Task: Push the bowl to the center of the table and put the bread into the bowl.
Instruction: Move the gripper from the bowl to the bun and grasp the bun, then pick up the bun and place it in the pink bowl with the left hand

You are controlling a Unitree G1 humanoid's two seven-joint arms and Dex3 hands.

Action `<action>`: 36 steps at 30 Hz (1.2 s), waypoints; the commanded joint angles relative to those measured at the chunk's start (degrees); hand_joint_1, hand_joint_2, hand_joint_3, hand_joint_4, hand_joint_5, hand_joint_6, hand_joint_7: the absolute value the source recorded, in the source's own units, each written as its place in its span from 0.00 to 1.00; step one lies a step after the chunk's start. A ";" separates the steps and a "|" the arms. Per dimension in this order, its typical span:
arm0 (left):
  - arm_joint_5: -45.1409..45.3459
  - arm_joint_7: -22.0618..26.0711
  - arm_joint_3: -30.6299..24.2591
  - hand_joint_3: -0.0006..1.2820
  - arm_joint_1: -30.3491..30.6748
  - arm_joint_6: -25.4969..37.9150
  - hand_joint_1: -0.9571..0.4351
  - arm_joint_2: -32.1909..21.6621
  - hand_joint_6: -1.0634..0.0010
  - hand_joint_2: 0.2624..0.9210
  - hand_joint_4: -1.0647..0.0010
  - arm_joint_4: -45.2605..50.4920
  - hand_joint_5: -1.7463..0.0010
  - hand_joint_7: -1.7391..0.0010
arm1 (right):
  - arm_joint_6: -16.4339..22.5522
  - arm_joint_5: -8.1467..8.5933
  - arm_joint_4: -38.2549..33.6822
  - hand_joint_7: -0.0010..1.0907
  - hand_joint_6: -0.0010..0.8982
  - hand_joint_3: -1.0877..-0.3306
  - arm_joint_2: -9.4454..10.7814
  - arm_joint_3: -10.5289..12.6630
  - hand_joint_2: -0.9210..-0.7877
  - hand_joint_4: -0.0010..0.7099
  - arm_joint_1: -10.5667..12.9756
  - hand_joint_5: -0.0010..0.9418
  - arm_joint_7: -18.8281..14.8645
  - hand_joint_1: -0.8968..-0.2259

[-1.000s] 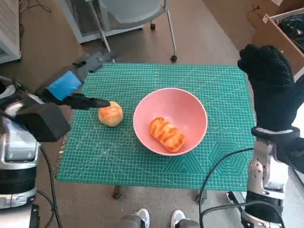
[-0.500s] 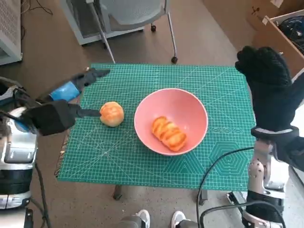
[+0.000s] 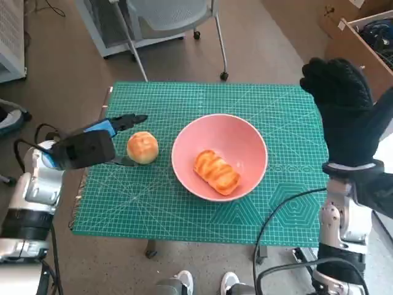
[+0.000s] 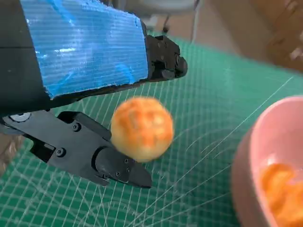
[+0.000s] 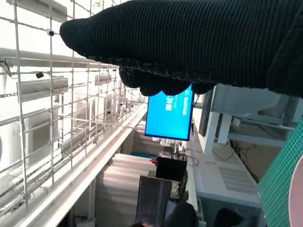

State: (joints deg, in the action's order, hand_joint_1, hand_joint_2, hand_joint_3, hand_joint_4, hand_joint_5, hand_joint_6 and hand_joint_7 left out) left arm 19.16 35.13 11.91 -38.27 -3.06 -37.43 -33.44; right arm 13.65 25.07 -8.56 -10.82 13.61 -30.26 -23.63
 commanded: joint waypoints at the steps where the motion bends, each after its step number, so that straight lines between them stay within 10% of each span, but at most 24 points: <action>1: 4.73 -2.59 3.81 0.00 -3.01 -0.07 0.54 1.65 0.78 0.79 0.97 -4.32 0.99 0.97 | -1.36 0.79 -0.61 0.50 0.12 0.68 -0.44 0.37 0.00 0.45 0.58 0.01 -0.60 0.58; 12: 12.10 -10.58 9.35 0.01 -7.17 -0.06 0.62 5.71 0.63 0.84 0.80 -13.86 0.99 0.96 | -1.58 0.87 -0.17 0.51 0.12 0.68 -0.83 0.85 0.00 0.45 0.99 0.01 -1.01 0.58; 17: 14.23 -15.69 10.38 0.03 -7.51 -1.00 0.69 6.30 0.38 0.96 0.46 -15.55 0.95 0.92 | -1.56 0.69 0.34 0.51 0.12 0.69 -0.72 0.91 0.00 0.45 1.43 0.00 -0.68 0.58; 18: 14.42 -16.63 10.48 0.05 -7.40 -1.53 0.69 6.22 0.42 0.98 0.43 -15.56 0.72 0.69 | -1.56 0.66 0.45 0.51 0.12 0.69 -0.67 0.93 0.00 0.45 1.52 0.00 -0.63 0.58; 22: 15.36 -20.14 10.78 0.08 -7.01 -4.25 0.69 5.60 0.47 0.99 0.40 -15.45 0.39 0.38 | -1.55 0.56 0.89 0.51 0.12 0.69 -0.51 0.98 0.00 0.45 1.86 0.01 -0.51 0.58; 36: 12.95 -23.33 6.71 0.08 -4.86 -8.93 0.69 2.75 0.45 1.00 0.38 -6.07 0.31 0.30 | -0.67 -0.06 0.59 0.51 0.11 0.69 -0.16 0.73 0.00 0.45 1.96 0.00 -0.51 0.58</action>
State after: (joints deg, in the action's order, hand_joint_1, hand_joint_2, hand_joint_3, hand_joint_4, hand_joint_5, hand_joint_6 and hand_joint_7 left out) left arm 33.39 12.48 20.50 -43.63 -11.09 -33.36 -42.90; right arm 13.13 25.51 -7.63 -11.07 14.61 -29.75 -24.11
